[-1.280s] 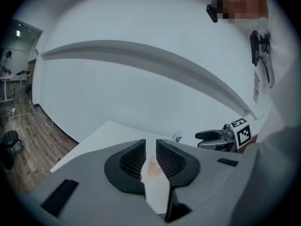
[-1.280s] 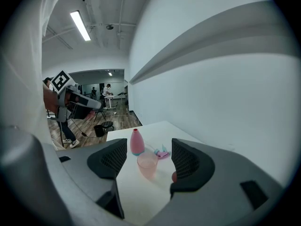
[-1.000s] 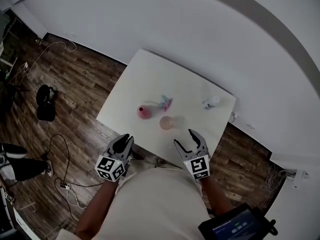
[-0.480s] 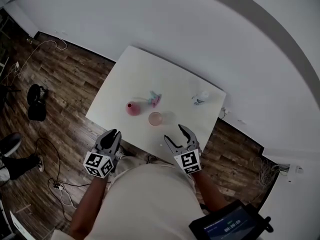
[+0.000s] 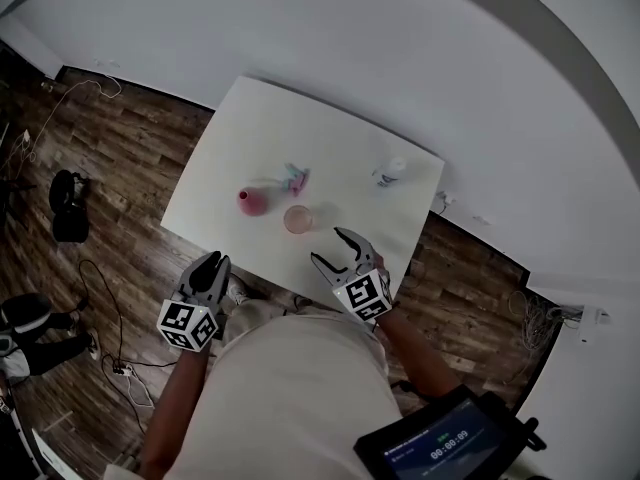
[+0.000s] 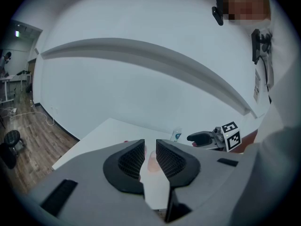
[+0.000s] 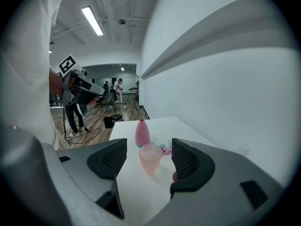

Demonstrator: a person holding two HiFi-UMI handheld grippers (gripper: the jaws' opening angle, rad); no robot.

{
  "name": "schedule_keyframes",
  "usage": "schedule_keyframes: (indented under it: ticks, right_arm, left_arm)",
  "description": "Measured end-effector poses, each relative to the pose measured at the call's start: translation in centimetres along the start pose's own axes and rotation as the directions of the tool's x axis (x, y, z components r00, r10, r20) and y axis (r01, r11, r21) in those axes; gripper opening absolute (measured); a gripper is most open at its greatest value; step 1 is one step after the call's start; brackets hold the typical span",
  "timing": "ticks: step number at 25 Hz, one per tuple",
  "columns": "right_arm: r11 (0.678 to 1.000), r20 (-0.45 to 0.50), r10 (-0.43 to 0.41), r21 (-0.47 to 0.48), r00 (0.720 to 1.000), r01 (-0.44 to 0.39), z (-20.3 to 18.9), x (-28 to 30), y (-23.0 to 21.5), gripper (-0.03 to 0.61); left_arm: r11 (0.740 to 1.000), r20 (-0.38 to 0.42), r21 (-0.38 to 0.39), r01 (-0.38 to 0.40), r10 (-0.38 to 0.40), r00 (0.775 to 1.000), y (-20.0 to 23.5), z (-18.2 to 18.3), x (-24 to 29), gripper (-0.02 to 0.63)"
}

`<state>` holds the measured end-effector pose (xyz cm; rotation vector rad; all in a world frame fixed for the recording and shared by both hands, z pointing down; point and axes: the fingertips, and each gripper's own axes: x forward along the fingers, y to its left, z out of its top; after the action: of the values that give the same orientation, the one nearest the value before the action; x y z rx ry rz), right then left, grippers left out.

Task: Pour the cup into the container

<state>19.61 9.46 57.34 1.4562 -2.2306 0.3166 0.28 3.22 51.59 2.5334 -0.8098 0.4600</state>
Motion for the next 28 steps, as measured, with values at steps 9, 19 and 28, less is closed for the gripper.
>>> schedule_keyframes:
  ticks: [9, 19, 28]
  right_arm:
    - [0.999, -0.008, 0.048, -0.005, 0.999, -0.048, -1.7, 2.1, 0.2, 0.299]
    - [0.999, -0.045, 0.052, -0.008, 0.998, -0.052, -4.1, 4.2, -0.3, 0.299]
    - [0.995, -0.048, 0.097, -0.012, 0.994, -0.098, -6.0, 6.5, -0.1, 0.314]
  left_arm:
    - [1.0, -0.011, 0.001, -0.018, 0.018, 1.0, 0.2, -0.4, -0.4, 0.074]
    - [0.999, -0.027, -0.01, -0.042, 0.041, 0.999, 0.9, -1.0, -0.8, 0.074]
    - [0.999, -0.041, -0.006, -0.053, 0.052, 0.998, 1.2, -1.1, -1.0, 0.074]
